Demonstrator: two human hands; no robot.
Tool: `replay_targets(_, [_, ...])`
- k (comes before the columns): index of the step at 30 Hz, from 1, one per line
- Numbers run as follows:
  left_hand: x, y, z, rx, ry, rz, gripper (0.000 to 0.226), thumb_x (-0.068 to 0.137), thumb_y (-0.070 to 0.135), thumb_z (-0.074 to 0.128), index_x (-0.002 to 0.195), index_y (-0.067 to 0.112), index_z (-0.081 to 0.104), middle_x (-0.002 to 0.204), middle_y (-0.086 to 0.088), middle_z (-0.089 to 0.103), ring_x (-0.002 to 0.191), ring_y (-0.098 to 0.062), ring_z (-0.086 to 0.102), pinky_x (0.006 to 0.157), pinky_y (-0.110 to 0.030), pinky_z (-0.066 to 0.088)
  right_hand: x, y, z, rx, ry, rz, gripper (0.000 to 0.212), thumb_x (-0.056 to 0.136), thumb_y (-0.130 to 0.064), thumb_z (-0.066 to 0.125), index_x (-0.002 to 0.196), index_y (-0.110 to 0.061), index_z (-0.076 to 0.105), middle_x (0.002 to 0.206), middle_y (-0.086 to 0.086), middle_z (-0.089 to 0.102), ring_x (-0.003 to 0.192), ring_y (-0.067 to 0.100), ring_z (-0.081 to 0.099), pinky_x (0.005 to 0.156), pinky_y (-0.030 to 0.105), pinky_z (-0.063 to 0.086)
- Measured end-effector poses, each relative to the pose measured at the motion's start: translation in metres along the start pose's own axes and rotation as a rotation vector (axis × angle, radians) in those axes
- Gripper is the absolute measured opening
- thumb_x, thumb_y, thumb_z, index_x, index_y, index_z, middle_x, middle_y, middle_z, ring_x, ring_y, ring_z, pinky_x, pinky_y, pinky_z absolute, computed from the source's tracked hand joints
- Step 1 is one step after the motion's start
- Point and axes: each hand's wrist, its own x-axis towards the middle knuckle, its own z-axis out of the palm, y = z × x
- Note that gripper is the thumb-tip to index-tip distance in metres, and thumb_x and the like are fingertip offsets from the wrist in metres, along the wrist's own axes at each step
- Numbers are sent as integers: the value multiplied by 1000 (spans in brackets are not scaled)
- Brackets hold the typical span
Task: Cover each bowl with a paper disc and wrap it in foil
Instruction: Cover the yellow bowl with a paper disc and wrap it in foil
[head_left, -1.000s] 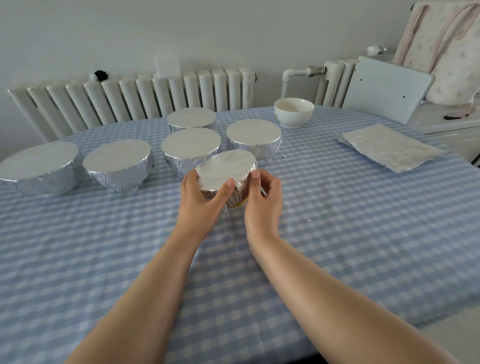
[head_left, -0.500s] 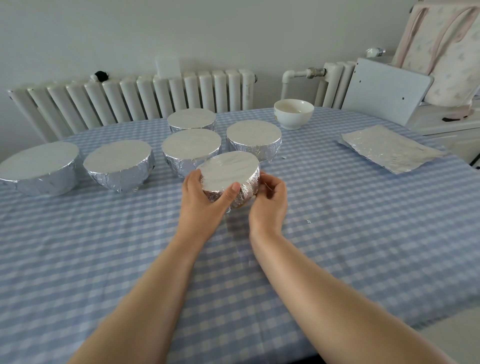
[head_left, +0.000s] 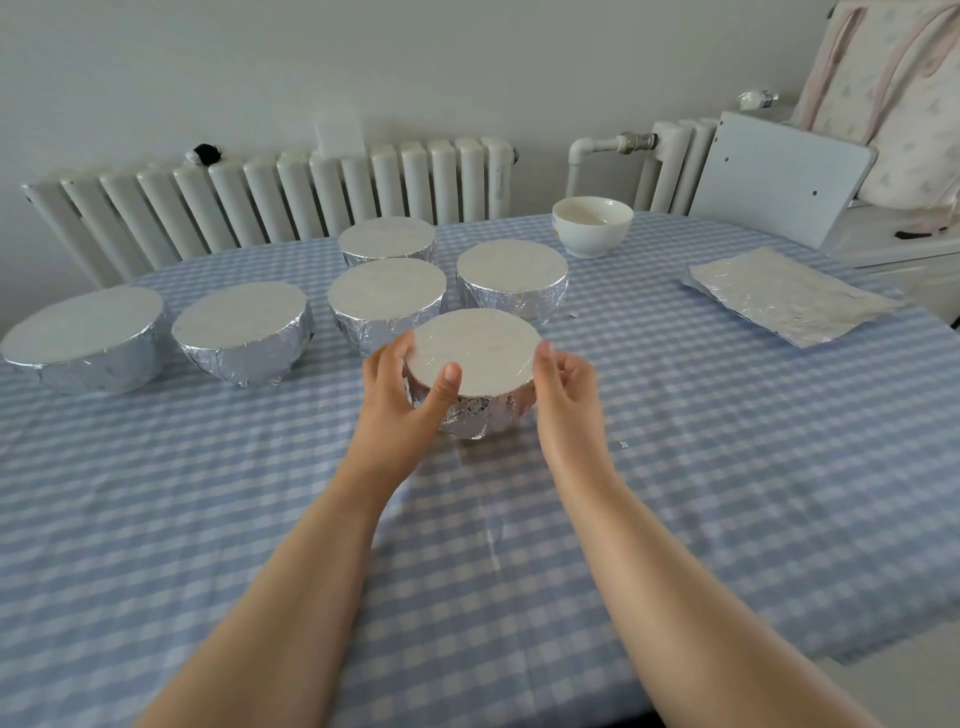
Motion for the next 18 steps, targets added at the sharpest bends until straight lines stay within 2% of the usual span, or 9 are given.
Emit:
replay_targets(2, [0,1,-1,8,-23,8,90,71,82,54,141,28,37,135,9,34,115,8,47,90,-3,34,-6,2,-5,-149,-70,-35,59,88,-60,59,128,-19,46,124,-8,55,104,-6,54,85,11,41])
replay_targets(4, [-1,2,-1,37,-58,13,91,77,73,54,148,19,33,140,8,34,104,22,44,83,3,32,-11,3,-4,-203,-120,-101,68,83,-49,70,136,-21,39,128,-14,48,100,-24,44,77,-4,34])
replay_targets(5, [-2,2,-1,51,-74,17,91,77,66,53,150,18,29,141,8,34,108,21,42,88,0,31,-11,6,-3,-220,-129,-120,73,81,-44,75,138,-20,37,126,-16,47,98,-27,41,75,-6,33])
replay_targets(6, [-3,3,0,62,-84,22,90,78,63,53,151,17,27,142,10,32,119,12,40,96,-8,32,-12,7,-3,-237,-130,-133,75,79,-42,78,137,-20,36,123,-18,47,98,-26,41,74,-7,33])
replay_targets(8, [-4,5,0,88,-91,26,89,83,65,57,151,17,26,139,12,31,132,-9,37,107,-27,35,-11,6,-4,-246,-127,-126,74,76,-41,81,132,-24,37,114,-26,46,98,-24,43,78,-2,36])
replay_targets(10, [-3,4,0,111,-96,40,88,80,63,59,149,18,28,136,12,33,131,-17,40,109,-34,38,-7,6,-9,-264,-127,-114,68,75,-38,83,124,-28,37,109,-32,46,102,-15,49,86,9,41])
replay_targets(12, [-3,3,-1,106,-103,49,91,76,63,66,148,18,30,135,11,35,129,-17,42,109,-35,39,-5,5,-14,-289,-148,-119,65,75,-34,84,119,-31,37,108,-33,47,109,-6,51,84,11,41])
replay_targets(14, [-3,2,-1,86,-108,38,99,71,63,72,148,18,29,136,10,34,130,-15,41,110,-31,37,-3,3,-18,-309,-179,-130,65,74,-31,85,120,-31,38,107,-35,47,112,-5,49,82,11,38])
replay_targets(18, [-2,0,1,83,-96,19,111,64,59,79,151,15,25,139,10,29,134,-13,36,106,-23,32,2,8,-25,-391,-216,-128,74,73,-31,86,130,-29,40,110,-39,46,117,-2,53,96,25,44])
